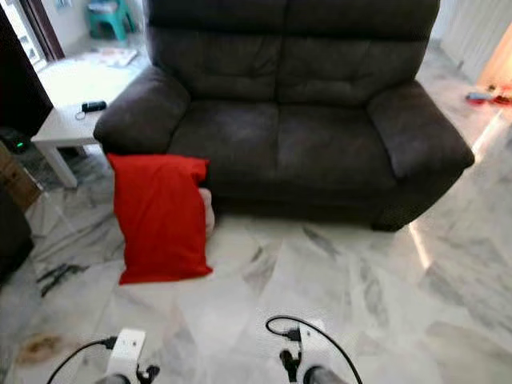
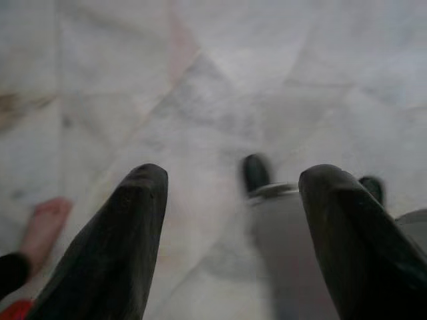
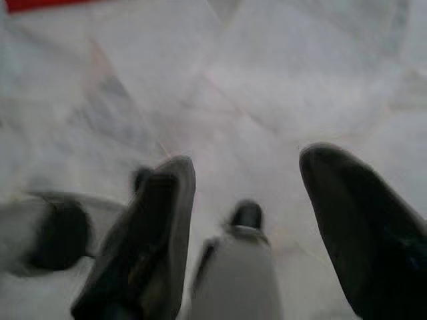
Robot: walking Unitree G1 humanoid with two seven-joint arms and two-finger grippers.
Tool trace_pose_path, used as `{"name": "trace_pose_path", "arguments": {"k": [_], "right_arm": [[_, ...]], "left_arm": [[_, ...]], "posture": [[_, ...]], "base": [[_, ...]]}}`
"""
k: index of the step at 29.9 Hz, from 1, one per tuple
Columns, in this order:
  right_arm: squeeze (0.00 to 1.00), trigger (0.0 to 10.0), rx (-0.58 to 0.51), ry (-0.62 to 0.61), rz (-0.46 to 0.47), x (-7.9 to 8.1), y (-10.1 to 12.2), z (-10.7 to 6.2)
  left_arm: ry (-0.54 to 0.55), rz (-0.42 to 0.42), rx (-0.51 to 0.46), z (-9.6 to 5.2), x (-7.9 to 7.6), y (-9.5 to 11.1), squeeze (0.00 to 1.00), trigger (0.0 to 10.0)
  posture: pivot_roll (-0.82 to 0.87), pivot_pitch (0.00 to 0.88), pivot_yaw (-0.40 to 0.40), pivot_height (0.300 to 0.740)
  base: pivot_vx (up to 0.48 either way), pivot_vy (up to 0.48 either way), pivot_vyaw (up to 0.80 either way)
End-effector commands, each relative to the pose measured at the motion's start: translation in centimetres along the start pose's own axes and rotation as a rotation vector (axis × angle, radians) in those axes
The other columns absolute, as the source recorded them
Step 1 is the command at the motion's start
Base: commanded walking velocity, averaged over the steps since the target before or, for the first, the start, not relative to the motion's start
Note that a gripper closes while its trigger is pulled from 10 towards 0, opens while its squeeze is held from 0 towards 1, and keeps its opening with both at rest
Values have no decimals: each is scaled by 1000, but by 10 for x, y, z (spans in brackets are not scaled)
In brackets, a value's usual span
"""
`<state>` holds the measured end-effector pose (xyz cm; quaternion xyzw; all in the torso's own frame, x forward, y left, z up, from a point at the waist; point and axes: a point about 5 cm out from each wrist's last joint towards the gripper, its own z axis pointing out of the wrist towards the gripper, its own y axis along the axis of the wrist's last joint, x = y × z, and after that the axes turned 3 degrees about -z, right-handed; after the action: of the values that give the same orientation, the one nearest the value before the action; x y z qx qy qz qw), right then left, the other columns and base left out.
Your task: Move the pillow to the sofa from floor
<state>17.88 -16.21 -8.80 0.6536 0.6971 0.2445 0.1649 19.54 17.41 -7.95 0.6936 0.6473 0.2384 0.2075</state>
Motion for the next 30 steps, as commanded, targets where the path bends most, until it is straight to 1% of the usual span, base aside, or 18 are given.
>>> {"name": "trace_pose_path", "arguments": {"k": [1, 4, 16, 21, 27, 30], "right_arm": [[0, 10000, -30, 13, -9, 3, 9, 2], [0, 10000, -22, 22, -30, 3, 9, 2], [0, 10000, -12, 32, -39, 3, 9, 2], [0, 10000, -15, 26, -22, 3, 9, 2], [0, 10000, -14, 31, -39, 3, 9, 2], [0, 10000, -9, 21, -16, 3, 8, 2]], "left_arm": [[22, -3, 23, -1, 8, -5, 0, 10000], [27, -1, 26, -1, 8, -5, 0, 10000], [27, -4, 28, -1, 8, -5, 0, 10000], [27, -5, 27, -1, 8, -5, 0, 10000], [26, -7, 27, -1, 8, -5, 0, 10000], [25, -7, 27, -1, 8, -5, 0, 10000]], "posture": [[-26, 0, -40, 740], [-26, 0, -40, 740], [-27, 0, -41, 740], [-27, 0, -42, 740], [-27, 0, -42, 740], [-28, 0, -41, 740]], "base": [[277, 0, 569], [294, 0, 800], [300, 0, 784], [302, 0, 0], [304, 0, 0], [326, 0, 0]]}}
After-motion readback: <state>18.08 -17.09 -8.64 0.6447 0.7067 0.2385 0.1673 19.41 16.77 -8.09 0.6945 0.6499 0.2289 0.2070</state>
